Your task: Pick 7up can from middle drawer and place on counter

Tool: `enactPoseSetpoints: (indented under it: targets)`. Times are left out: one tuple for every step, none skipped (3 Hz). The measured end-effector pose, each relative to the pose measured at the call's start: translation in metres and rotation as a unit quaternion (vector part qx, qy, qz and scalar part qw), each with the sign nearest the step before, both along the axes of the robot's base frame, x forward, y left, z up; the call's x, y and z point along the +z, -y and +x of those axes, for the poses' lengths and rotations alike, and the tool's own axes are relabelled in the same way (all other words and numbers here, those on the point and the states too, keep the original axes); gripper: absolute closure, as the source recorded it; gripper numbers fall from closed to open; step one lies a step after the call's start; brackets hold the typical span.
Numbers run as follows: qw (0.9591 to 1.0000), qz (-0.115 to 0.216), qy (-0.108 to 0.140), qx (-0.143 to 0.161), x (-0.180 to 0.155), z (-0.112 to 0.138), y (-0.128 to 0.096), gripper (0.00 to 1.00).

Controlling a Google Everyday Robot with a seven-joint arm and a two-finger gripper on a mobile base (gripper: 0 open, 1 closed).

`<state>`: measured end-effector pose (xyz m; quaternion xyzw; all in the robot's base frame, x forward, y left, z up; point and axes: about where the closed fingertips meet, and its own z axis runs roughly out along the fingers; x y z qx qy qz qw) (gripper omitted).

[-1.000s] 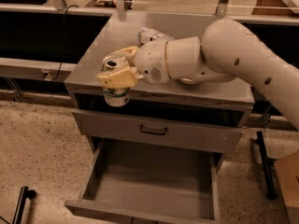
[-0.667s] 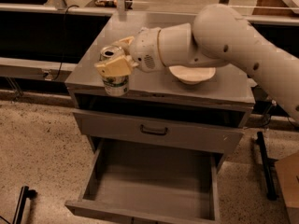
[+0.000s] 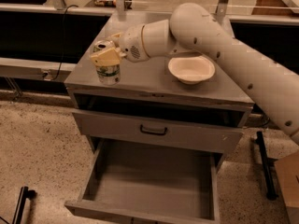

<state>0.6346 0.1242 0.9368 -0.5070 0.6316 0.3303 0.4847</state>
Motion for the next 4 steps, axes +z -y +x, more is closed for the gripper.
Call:
enactPoseSetpoints:
  targets:
    - [0.9999,0.009,-0.012,0.007,-0.023,0.024,-0.007,0.82]
    - [0.9999,0.005,-0.012,0.011,-0.039,0.038,-0.01,0.57]
    - [0.9998,0.005,-0.012,0.013,-0.039,0.037,-0.012,0.36]
    - [0.9998,0.005,-0.013,0.016,-0.039,0.036,-0.015,0.13]
